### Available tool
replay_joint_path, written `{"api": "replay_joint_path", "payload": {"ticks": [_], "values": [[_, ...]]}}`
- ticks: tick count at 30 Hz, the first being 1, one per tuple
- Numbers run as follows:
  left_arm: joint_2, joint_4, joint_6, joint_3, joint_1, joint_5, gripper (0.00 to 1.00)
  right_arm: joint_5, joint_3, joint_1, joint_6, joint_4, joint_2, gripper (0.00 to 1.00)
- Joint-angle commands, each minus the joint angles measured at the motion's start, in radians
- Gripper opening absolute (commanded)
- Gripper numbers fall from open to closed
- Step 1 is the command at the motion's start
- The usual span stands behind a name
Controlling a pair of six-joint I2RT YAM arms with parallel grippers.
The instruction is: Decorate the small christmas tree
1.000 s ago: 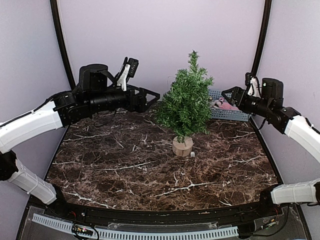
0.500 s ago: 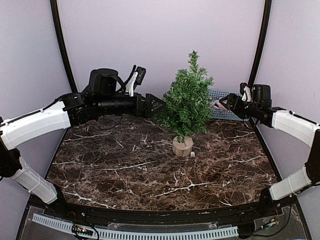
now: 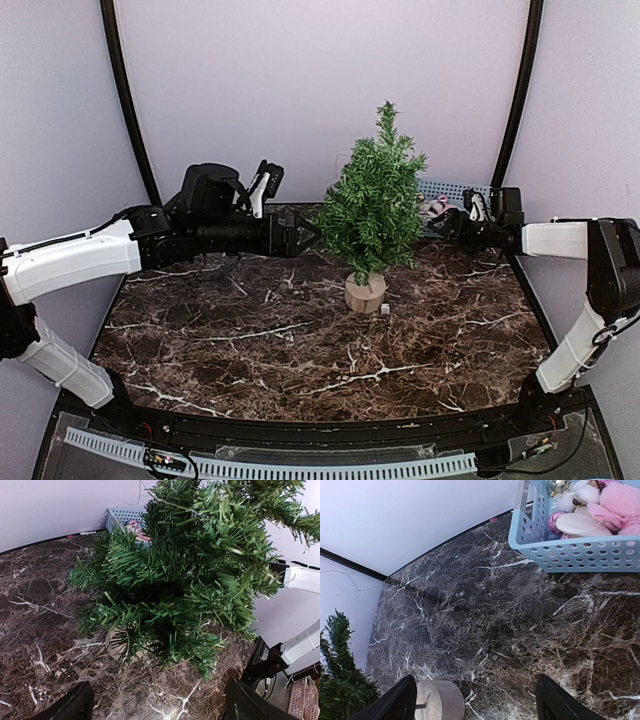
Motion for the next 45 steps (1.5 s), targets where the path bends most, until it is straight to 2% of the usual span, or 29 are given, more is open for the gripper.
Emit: {"api": "replay_joint_path", "payload": {"ticks": [1,8,18,25,30,32,33,34,37,38,45], "values": [[-0.066,0.003,-0.014,-0.017,0.009,-0.023,0.94,-0.107,-0.012,0.008,0.003,0.11,0.077,0.83],[-0.076,-0.01,-0.013,-0.027,0.028,-0.019,0.94,-0.197,0.06,0.085,-0.046,0.127,0.212,0.82],[-0.096,-0.025,-0.014,-0.045,0.056,-0.012,0.95,-0.28,0.138,0.13,-0.015,0.239,0.365,0.83],[-0.103,-0.03,-0.017,-0.051,0.074,-0.009,0.95,-0.359,0.235,0.191,-0.022,0.255,0.515,0.81],[-0.112,-0.029,-0.025,-0.063,0.082,-0.014,0.95,-0.405,0.221,0.215,0.064,0.391,0.551,0.81],[-0.119,-0.029,-0.028,-0.07,0.082,-0.017,0.95,-0.403,0.234,0.218,0.072,0.392,0.561,0.79],[-0.122,-0.03,-0.029,-0.074,0.083,-0.018,0.95,-0.405,0.241,0.22,0.072,0.392,0.569,0.71],[-0.124,-0.031,-0.029,-0.077,0.083,-0.02,0.95,-0.409,0.247,0.223,0.077,0.395,0.576,0.58],[-0.132,-0.033,-0.028,-0.082,0.084,-0.029,0.95,-0.409,0.245,0.223,0.095,0.424,0.583,0.04],[-0.135,-0.033,-0.028,-0.086,0.085,-0.03,0.95,-0.404,0.239,0.223,0.103,0.439,0.578,0.0],[-0.161,-0.025,-0.036,-0.115,0.087,-0.039,0.95,-0.34,0.185,0.214,0.124,0.487,0.508,0.0]]}}
